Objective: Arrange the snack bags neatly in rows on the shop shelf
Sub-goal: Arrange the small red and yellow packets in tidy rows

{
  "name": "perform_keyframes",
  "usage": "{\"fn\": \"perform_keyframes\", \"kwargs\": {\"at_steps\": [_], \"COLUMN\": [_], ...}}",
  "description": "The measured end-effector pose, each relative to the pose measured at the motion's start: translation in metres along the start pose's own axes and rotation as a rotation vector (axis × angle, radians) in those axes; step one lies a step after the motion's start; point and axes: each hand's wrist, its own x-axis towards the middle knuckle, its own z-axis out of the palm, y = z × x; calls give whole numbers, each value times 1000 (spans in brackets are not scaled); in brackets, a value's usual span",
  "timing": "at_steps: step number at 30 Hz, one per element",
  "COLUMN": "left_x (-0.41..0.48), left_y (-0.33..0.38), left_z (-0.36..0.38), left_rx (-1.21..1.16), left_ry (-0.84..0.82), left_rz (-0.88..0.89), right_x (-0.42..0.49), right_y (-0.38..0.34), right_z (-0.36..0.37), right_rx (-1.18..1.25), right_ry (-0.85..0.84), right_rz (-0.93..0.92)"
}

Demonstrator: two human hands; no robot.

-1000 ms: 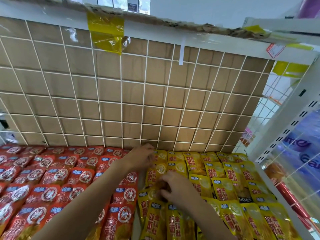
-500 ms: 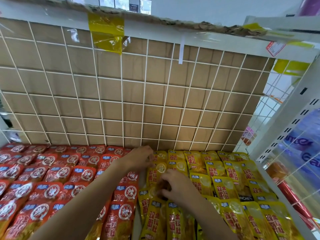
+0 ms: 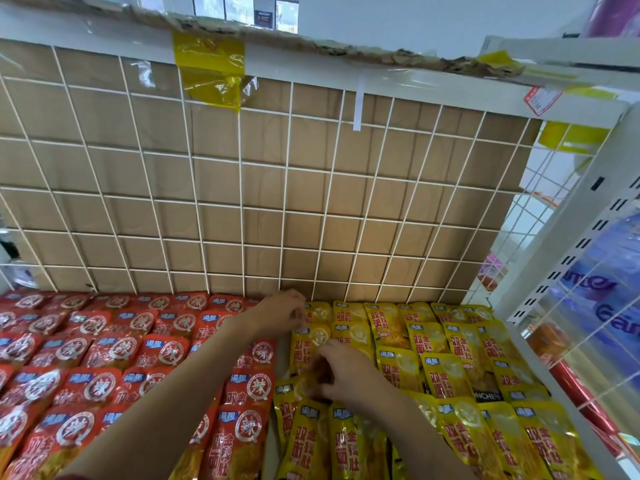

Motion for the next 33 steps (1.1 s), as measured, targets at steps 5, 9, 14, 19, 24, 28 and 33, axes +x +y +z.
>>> {"fn": "perform_keyframes", "kwargs": {"at_steps": [5, 9, 14, 19, 24, 28, 33], "left_x": [0, 2, 1, -2, -2, -2, -2], "left_y": [-1, -1, 1, 1, 0, 0, -2], "left_z": [0, 0, -2, -1, 3, 4, 4], "left_rx": [21, 24, -28, -37, -153, -171, -176], "left_ry": [-6, 8, 71, 113, 111, 97, 90], "left_rz": [-5, -13, -36, -47, -71, -91, -90], "right_x": [6, 8, 6, 10, 15, 19, 23], "right_y": [0, 1, 9, 17, 20, 21, 21], "right_z": [0, -1, -6, -3, -4, -8, -8], "right_rx": [-22, 27, 195, 289, 267, 266, 225], "right_ry": [-5, -1, 76, 148, 194, 236, 194], "right_rz": [35, 33, 67, 142, 166, 190, 195]}}
